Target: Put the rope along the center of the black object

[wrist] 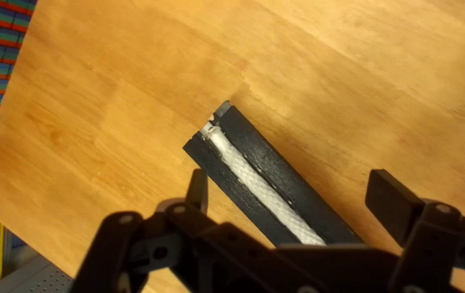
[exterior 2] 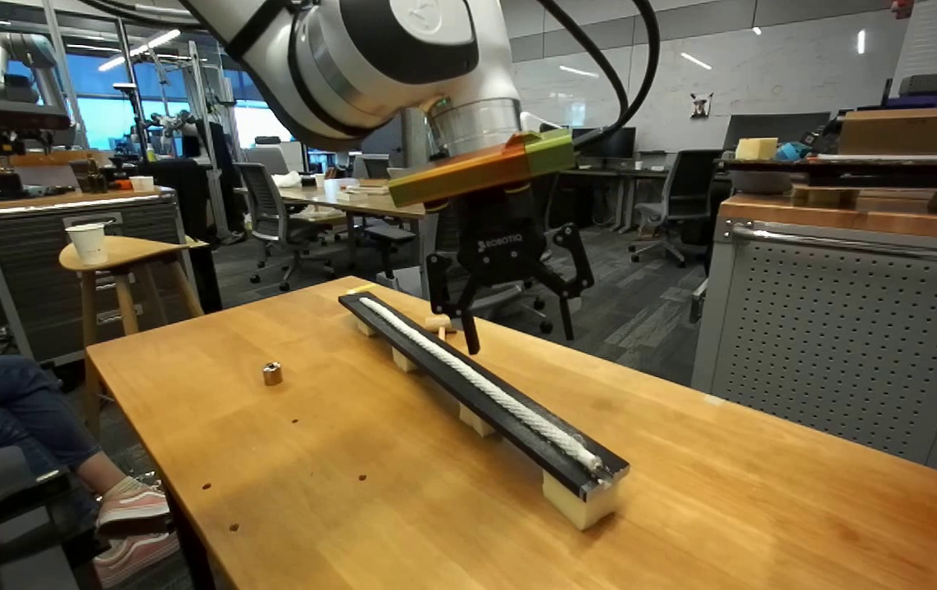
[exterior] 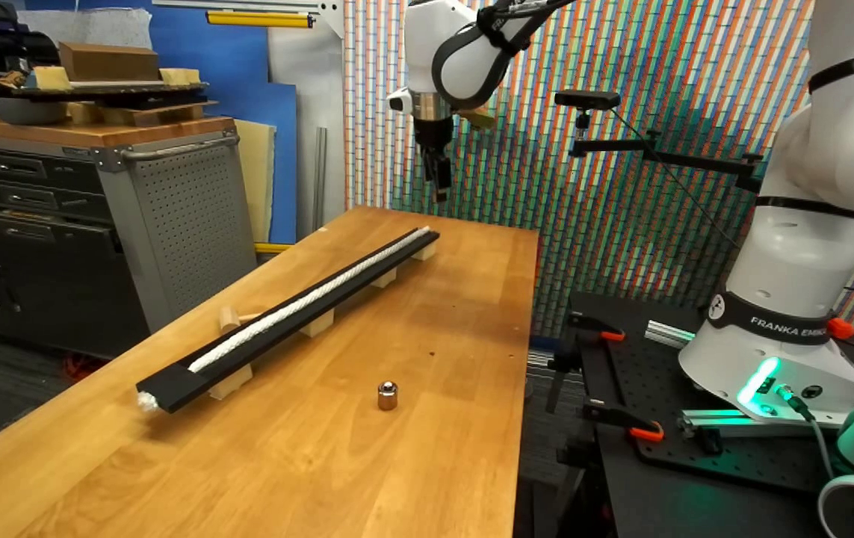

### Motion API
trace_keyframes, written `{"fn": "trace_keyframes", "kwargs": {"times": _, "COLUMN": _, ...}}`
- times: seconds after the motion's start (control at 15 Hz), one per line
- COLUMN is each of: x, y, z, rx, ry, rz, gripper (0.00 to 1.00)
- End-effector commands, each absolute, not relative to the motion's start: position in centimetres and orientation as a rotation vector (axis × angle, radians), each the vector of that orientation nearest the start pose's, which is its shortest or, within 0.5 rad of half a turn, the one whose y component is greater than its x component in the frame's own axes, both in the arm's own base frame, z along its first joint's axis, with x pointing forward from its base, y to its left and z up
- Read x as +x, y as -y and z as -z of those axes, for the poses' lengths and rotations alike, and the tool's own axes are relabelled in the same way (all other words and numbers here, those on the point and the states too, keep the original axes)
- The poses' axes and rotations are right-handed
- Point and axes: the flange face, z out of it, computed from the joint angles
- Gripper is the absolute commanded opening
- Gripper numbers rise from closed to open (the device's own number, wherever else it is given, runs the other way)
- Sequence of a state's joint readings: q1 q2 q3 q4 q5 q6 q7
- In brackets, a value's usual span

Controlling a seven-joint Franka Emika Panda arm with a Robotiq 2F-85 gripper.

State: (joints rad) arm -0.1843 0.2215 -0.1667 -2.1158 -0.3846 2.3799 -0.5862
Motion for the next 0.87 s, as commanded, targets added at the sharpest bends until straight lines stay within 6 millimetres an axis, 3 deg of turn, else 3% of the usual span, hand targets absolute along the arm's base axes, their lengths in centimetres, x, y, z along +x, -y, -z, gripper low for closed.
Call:
{"fn": "trace_keyframes", "kwargs": {"times": 0.0, "x": 52.6, "y": 18.5, "z": -35.0, "rx": -3.297, "ry": 0.677, "rz": -0.138, "gripper": 1.0}}
{"fn": "trace_keyframes", "kwargs": {"times": 0.07, "x": 53.8, "y": 19.4, "z": -33.0, "rx": -3.305, "ry": 0.771, "rz": -0.166, "gripper": 1.0}}
{"fn": "trace_keyframes", "kwargs": {"times": 0.27, "x": 53.2, "y": 19.0, "z": -34.4, "rx": -3.305, "ry": 0.723, "rz": -0.147, "gripper": 1.0}}
{"fn": "trace_keyframes", "kwargs": {"times": 0.8, "x": 53.0, "y": 18.9, "z": -34.1, "rx": -3.302, "ry": 0.707, "rz": -0.154, "gripper": 1.0}}
